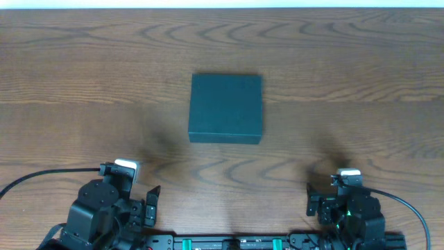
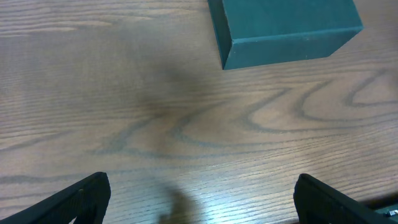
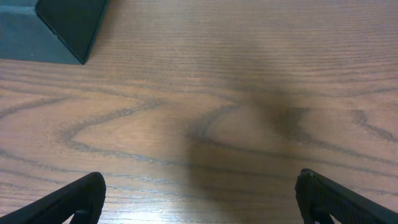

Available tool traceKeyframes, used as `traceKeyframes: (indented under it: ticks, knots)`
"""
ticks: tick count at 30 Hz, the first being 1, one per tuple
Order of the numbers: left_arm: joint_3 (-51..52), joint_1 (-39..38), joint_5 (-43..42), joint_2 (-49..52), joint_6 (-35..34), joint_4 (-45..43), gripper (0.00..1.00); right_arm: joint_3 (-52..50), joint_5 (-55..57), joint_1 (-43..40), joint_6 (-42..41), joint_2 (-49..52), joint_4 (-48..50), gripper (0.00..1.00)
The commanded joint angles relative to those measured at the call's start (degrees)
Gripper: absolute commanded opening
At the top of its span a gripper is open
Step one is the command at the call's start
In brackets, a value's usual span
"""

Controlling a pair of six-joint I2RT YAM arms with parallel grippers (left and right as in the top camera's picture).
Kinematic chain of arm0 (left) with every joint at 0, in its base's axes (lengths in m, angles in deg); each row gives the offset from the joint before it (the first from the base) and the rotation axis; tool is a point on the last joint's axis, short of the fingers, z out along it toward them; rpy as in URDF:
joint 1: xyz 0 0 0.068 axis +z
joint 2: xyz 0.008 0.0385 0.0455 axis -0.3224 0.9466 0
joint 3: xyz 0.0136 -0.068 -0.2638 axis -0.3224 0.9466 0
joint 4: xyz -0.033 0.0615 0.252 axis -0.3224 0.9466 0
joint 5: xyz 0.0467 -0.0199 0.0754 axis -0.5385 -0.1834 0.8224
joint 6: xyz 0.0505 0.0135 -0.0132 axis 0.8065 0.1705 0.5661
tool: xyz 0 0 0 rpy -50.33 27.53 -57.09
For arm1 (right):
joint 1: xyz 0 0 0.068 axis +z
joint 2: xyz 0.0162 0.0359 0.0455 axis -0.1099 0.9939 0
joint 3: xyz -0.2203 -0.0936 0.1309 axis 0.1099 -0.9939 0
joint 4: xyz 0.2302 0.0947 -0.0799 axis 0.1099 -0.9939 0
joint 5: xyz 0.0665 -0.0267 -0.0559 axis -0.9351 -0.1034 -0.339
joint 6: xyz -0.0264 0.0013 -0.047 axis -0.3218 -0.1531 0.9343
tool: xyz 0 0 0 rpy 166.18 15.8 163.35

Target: Pack container

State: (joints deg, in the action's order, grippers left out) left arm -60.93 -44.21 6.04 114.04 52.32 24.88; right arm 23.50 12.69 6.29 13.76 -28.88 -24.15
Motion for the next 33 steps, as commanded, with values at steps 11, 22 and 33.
traceKeyframes:
  ticks: [11, 22, 33]
  knots:
    - [20.3, -0.1, -2.9, -22.9, 9.7, -14.2, 0.95, -0.3, -0.6, -0.2, 0.8, -0.5, -0.2, 0.99]
    - [28.8, 0.0, -2.2, -25.8, 6.7, -10.6, 0.95, -0.3, -0.6, -0.2, 0.8, -0.5, -0.2, 0.99]
    - [33.6, 0.0, 0.3, -25.8, 5.0, -11.3, 0.95, -0.3, -0.6, -0.2, 0.8, -0.5, -0.2, 0.99]
